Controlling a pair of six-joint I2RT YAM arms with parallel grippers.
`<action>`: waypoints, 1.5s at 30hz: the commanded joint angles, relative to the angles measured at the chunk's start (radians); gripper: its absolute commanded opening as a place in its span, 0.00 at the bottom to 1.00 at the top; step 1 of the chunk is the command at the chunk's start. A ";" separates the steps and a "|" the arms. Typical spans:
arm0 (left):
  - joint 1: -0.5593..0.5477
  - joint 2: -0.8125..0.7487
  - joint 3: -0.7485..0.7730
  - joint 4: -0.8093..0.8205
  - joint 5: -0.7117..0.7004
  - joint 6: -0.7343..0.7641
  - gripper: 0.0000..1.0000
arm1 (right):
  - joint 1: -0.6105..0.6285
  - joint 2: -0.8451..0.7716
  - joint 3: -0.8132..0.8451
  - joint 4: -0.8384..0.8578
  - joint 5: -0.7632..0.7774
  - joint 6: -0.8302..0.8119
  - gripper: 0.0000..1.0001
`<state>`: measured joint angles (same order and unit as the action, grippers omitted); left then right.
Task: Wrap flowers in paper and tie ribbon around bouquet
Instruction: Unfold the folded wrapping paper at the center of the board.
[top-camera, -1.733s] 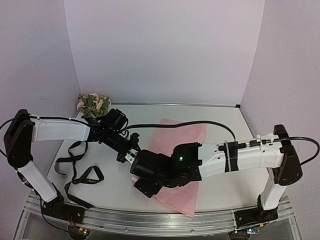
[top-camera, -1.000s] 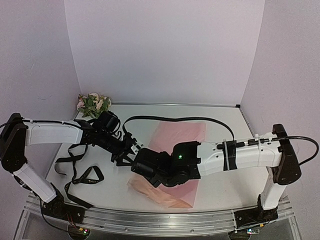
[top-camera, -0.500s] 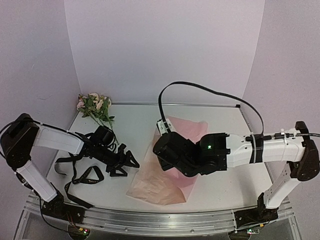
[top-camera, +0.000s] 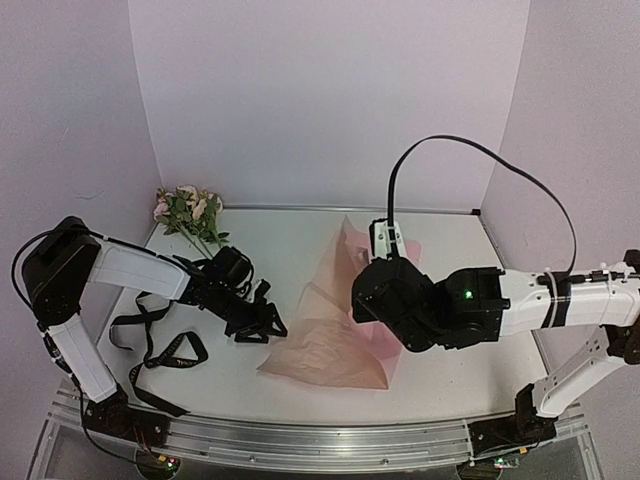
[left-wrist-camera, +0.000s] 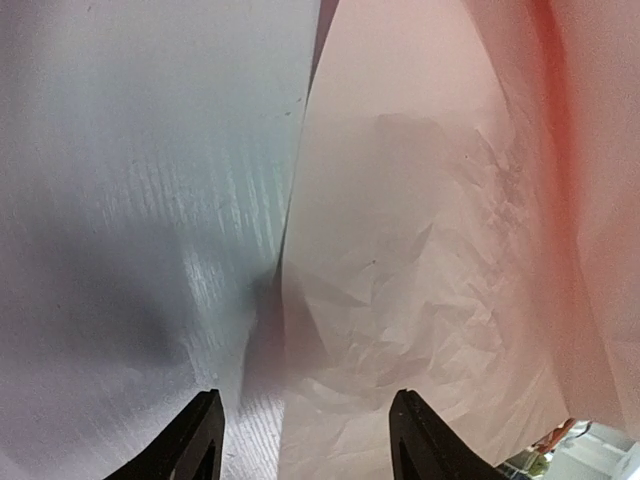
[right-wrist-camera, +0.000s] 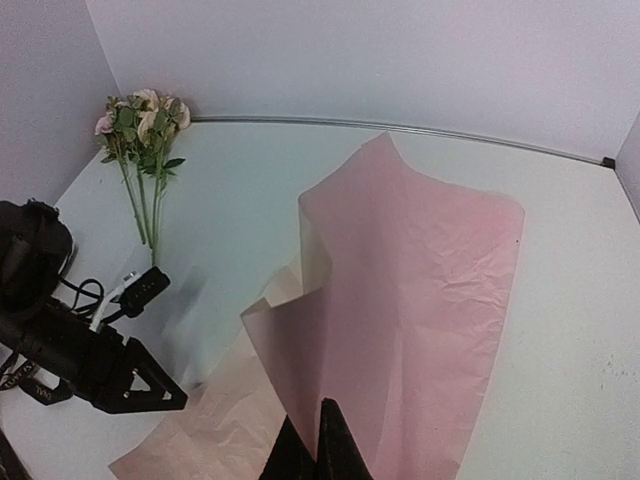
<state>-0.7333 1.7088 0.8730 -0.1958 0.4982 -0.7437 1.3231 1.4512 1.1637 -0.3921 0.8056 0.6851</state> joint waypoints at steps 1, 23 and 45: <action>0.000 -0.011 0.067 -0.074 -0.063 0.073 0.48 | -0.002 -0.049 -0.048 0.050 0.070 0.079 0.00; -0.032 0.458 0.538 0.161 0.196 0.120 0.44 | -0.005 -0.199 -0.359 0.384 -0.028 0.035 0.00; 0.113 0.515 0.538 -0.133 -0.197 0.099 0.43 | 0.242 -0.211 -0.369 -0.610 0.163 0.918 0.00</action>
<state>-0.6739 2.1738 1.4090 -0.1249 0.4657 -0.6811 1.5019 1.1553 0.7704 -0.8463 0.9819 1.4166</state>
